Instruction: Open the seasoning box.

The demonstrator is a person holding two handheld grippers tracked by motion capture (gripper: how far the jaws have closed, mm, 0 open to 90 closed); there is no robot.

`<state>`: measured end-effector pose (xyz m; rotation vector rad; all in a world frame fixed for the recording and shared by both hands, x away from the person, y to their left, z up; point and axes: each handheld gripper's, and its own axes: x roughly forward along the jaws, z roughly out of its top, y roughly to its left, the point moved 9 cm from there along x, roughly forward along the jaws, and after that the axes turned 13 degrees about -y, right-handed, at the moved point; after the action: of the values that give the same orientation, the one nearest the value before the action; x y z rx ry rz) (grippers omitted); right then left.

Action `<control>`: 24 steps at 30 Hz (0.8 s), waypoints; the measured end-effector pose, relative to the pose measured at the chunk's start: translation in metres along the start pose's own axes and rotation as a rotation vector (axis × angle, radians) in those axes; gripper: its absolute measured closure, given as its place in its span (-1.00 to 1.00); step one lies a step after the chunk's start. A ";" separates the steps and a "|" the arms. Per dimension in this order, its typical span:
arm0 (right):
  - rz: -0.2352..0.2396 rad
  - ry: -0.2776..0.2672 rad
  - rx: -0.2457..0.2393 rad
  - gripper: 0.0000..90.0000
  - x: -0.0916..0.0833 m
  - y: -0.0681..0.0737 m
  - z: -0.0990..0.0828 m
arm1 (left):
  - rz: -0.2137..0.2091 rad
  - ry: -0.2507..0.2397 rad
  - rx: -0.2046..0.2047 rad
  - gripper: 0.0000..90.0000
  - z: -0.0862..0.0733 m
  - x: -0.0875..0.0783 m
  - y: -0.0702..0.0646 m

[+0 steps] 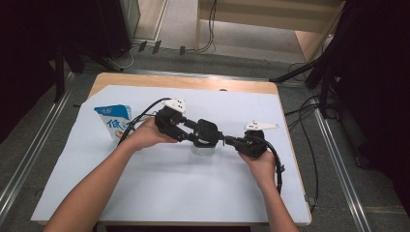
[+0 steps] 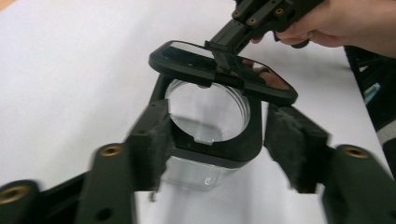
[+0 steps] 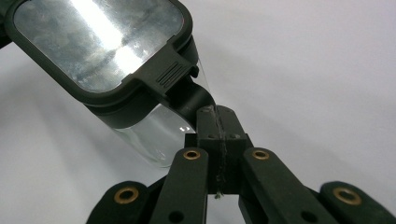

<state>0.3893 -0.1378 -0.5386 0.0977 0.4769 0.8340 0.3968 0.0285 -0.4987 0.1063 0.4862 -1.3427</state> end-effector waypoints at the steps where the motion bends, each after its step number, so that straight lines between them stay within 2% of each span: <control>1: 0.000 -0.001 -0.001 1.00 0.000 0.000 0.000 | -0.013 0.005 -0.001 0.31 0.000 0.000 -0.001; 6: -0.003 0.000 -0.003 1.00 0.000 0.000 0.000 | -0.012 0.037 -0.016 0.66 0.003 0.002 -0.004; 12: -0.005 -0.003 0.000 1.00 0.000 0.000 0.000 | -0.010 0.016 -0.018 0.97 0.011 0.005 -0.009; 17: -0.009 -0.004 0.001 1.00 0.000 0.000 0.000 | -0.015 0.011 -0.052 1.00 0.017 0.009 -0.013; 24: -0.010 -0.004 -0.002 1.00 0.000 0.001 0.000 | -0.004 0.022 -0.053 1.00 0.023 0.017 -0.018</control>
<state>0.3887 -0.1375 -0.5387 0.0947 0.4723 0.8240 0.3888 0.0014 -0.4814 0.0760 0.5406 -1.3330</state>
